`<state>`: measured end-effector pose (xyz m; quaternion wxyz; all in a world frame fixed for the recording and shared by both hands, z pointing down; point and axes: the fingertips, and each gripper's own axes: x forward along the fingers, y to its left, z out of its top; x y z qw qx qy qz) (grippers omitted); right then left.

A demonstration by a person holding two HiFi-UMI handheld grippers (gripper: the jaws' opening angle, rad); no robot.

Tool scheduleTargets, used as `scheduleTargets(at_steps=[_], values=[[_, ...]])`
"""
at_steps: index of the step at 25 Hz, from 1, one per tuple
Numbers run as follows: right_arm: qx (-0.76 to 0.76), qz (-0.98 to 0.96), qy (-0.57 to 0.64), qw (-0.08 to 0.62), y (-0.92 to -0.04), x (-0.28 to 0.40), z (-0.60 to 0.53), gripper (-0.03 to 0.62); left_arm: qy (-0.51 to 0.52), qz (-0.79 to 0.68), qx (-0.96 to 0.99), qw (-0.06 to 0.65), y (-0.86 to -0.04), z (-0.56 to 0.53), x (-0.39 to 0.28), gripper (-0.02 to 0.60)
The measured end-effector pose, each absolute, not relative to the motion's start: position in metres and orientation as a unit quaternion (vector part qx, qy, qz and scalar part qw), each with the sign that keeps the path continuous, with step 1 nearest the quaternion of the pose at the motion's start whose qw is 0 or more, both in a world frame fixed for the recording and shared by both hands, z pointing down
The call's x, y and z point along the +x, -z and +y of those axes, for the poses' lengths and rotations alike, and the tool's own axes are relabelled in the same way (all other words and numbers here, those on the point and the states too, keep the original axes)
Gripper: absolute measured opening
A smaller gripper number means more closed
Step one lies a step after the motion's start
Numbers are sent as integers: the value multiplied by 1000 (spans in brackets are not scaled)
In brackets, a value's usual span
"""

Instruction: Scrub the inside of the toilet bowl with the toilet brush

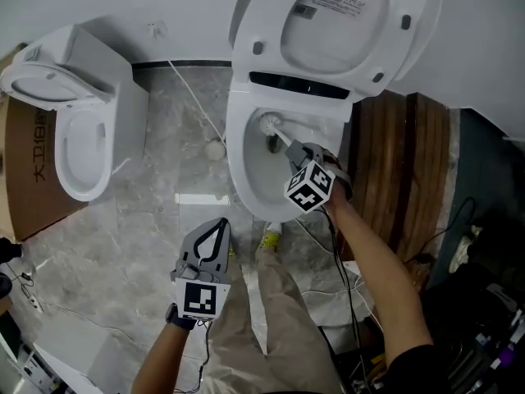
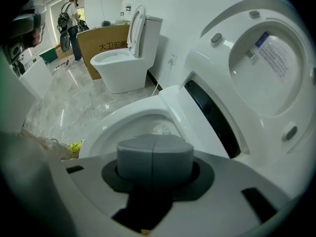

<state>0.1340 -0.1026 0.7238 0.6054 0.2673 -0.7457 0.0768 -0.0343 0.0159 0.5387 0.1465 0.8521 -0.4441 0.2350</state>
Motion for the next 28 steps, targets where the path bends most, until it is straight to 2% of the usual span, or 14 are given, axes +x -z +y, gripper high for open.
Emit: scheduleTargets(at_steps=[17,28], values=[[297,-721,-96,618,-726,169,-129,146,-235,-438,855,148,-542,11,-15,11],[291,-703,-91,642,-720,198,-123,146,-236,-436,850,177,-546,21,-9,11]])
